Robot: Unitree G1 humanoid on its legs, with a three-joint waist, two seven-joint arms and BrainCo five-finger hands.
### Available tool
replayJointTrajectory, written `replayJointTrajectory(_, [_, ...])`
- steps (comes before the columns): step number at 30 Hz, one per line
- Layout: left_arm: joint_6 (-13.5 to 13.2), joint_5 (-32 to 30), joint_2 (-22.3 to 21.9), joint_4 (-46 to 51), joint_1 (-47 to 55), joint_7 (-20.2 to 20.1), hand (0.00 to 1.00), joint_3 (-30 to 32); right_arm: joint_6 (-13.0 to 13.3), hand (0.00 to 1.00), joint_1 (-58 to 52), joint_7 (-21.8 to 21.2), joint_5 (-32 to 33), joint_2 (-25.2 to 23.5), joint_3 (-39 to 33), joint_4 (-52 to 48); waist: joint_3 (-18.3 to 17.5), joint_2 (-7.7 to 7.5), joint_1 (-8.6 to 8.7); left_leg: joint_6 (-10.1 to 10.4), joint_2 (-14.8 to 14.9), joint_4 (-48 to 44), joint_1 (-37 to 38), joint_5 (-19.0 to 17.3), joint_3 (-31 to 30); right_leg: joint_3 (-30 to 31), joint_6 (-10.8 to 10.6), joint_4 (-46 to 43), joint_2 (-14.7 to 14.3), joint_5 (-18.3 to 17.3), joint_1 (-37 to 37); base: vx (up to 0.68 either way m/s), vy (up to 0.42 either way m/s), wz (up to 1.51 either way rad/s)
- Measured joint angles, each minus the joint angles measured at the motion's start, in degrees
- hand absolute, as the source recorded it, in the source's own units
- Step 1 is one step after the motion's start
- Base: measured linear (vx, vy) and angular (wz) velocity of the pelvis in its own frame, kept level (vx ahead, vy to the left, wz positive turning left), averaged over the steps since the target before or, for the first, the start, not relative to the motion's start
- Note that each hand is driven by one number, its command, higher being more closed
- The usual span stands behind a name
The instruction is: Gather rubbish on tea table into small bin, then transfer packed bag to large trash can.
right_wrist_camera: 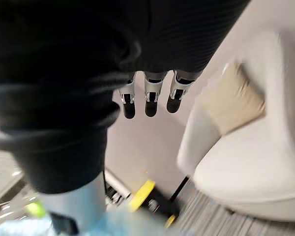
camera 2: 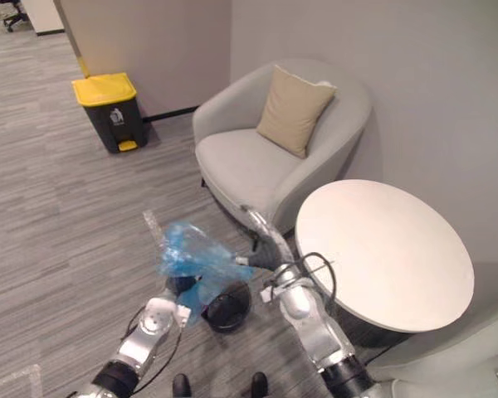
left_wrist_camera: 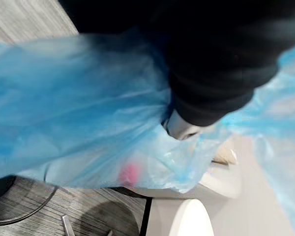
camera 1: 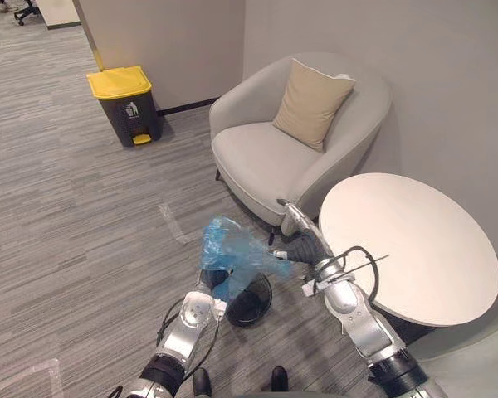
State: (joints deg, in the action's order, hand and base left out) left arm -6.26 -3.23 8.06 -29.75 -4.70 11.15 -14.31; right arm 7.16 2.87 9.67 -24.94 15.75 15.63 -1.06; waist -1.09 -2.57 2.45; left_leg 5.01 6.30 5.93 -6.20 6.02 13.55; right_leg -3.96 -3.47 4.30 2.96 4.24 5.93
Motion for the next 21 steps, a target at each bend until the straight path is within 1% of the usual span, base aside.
replayJointTrajectory(2, [0.0,0.0,0.0,0.1,1.0,0.0,1.00,0.7,0.1,0.00,-1.8,0.6,0.0,-0.8,-2.1,0.0,0.0,0.02,0.00,0.0,0.0,0.0,0.0,0.0,-0.1,-0.1,0.0,0.0,0.0,0.0,0.0,0.00,0.000,0.02])
replayJointTrajectory(4, [0.1,0.1,0.0,0.3,3.3,-0.1,1.00,3.3,0.1,0.00,-5.1,1.5,0.3,-4.1,-5.9,1.2,0.0,0.06,0.10,0.0,-0.4,0.0,0.1,-0.1,-0.2,-0.3,0.0,0.1,-0.1,-0.1,0.0,0.00,0.000,0.00])
replayJointTrajectory(5, [0.1,0.1,0.0,0.2,3.8,-0.1,1.00,3.9,0.1,0.00,-5.6,1.7,0.4,-4.9,-6.6,2.1,0.0,0.05,0.20,0.0,-0.4,0.0,0.2,-0.1,-0.2,-0.3,-0.1,0.1,-0.1,-0.1,-0.1,0.00,0.000,0.00])
replayJointTrajectory(6, [0.4,0.2,0.0,0.0,5.1,-0.2,1.00,5.4,0.0,0.00,-6.8,1.7,1.6,-6.8,-8.6,5.7,0.0,0.06,0.31,0.0,-0.4,0.0,0.2,-0.1,-0.2,-0.3,-0.1,0.2,-0.1,-0.2,-0.1,0.00,0.000,0.00])
replayJointTrajectory(8, [0.4,0.7,0.0,-1.0,6.0,-0.2,1.00,6.7,-0.3,0.00,-7.8,1.5,3.5,-8.0,-9.9,9.3,0.0,0.08,0.31,0.0,-0.6,0.0,0.2,-0.1,-0.3,-0.4,-0.1,0.3,0.0,-0.2,-0.2,0.00,0.000,0.00])
replayJointTrajectory(9, [0.5,1.1,0.0,-2.6,6.7,-0.4,1.00,7.8,-0.8,0.00,-8.6,1.1,5.8,-9.2,-11.1,12.5,0.0,0.10,0.30,0.0,-0.6,0.0,0.2,-0.2,-0.3,-0.5,-0.2,0.5,0.1,-0.1,-0.3,0.00,0.000,0.03])
replayJointTrajectory(10, [0.5,1.1,0.0,-3.3,6.8,-0.4,1.00,8.3,-0.9,0.00,-8.8,1.1,6.4,-9.4,-11.3,13.6,0.0,0.11,0.31,0.0,-0.7,0.0,0.2,-0.2,-0.4,-0.6,-0.2,0.6,0.1,-0.1,-0.4,0.00,0.000,0.04])
replayJointTrajectory(11, [0.6,1.2,0.1,-5.2,7.4,-0.5,1.00,9.2,-1.0,0.00,-9.1,0.7,7.7,-9.6,-11.7,16.8,0.0,0.16,0.33,0.3,-0.8,0.0,0.4,-0.5,-0.5,-0.7,-0.2,0.9,0.2,-0.1,-0.7,0.00,0.002,0.07])
replayJointTrajectory(12, [0.8,1.2,0.0,-7.3,7.9,-1.5,1.00,10.1,-1.2,0.00,-9.1,0.0,9.1,-9.7,-12.4,20.8,0.0,0.29,0.31,0.5,-0.9,0.0,0.6,-0.7,-0.7,-0.9,-0.3,1.0,0.3,-0.2,-1.1,0.00,0.004,0.07])
replayJointTrajectory(13, [0.9,1.2,0.0,-8.0,8.0,-1.6,1.00,10.3,-1.2,0.00,-9.1,-0.1,9.4,-9.7,-12.8,22.2,0.0,0.36,0.31,0.5,-0.9,0.0,0.6,-0.8,-0.7,-0.9,-0.4,1.0,0.3,-0.2,-1.1,0.00,0.010,0.07])
replayJointTrajectory(15, [1.4,1.2,0.1,-11.5,8.3,-2.6,1.00,11.2,-1.5,0.00,-8.7,-0.9,11.7,-10.1,-14.4,29.4,0.0,0.73,-0.05,0.6,-1.0,0.0,0.6,-0.9,-0.7,-1.3,-0.4,1.0,0.5,-0.3,-1.2,0.00,0.006,0.02])
replayJointTrajectory(16, [1.6,1.2,0.1,-12.2,8.3,-2.7,1.00,11.3,-1.6,0.00,-8.6,-1.0,12.0,-10.3,-14.8,31.1,-0.1,0.84,-0.13,0.5,-1.0,0.0,0.6,-0.9,-0.7,-1.3,-0.5,1.0,0.5,-0.3,-1.2,0.00,0.000,0.00])
replayJointTrajectory(17, [1.7,1.2,0.1,-13.4,8.3,-2.8,1.00,11.5,-1.8,0.00,-8.4,-1.2,12.7,-10.4,-15.3,33.5,-0.2,1.03,-0.16,0.5,-1.1,0.0,0.6,-1.0,-0.8,-1.3,-0.5,1.0,0.6,-0.4,-1.2,0.00,0.000,0.00])
replayJointTrajectory(18, [1.8,1.2,0.0,-15.7,8.5,-3.0,1.00,12.5,-2.3,0.00,-7.7,-1.8,14.4,-10.4,-15.6,38.9,-0.1,1.41,-0.16,0.4,-1.1,0.0,0.9,-1.1,-0.8,-1.3,-0.5,0.9,0.6,-0.5,-1.6,0.03,0.005,0.02])
replayJointTrajectory(20, [1.8,1.2,-0.1,-17.3,8.8,-3.4,1.00,13.4,-2.7,0.00,-7.4,-2.3,15.8,-10.4,-15.6,42.9,-0.1,1.61,-0.18,0.5,-1.1,0.0,1.4,-1.3,-0.8,-1.3,-0.6,0.9,0.6,-0.7,-2.1,0.03,0.003,0.00])
replayJointTrajectory(21, [1.9,1.3,0.0,-19.0,8.8,-3.7,1.00,13.7,-3.2,0.00,-7.3,-2.5,16.9,-10.6,-16.6,46.9,-0.1,1.81,-0.46,0.4,-1.2,0.0,1.8,-1.4,-0.7,-1.3,-0.6,0.8,0.6,-0.8,-2.3,0.04,0.001,-0.01])
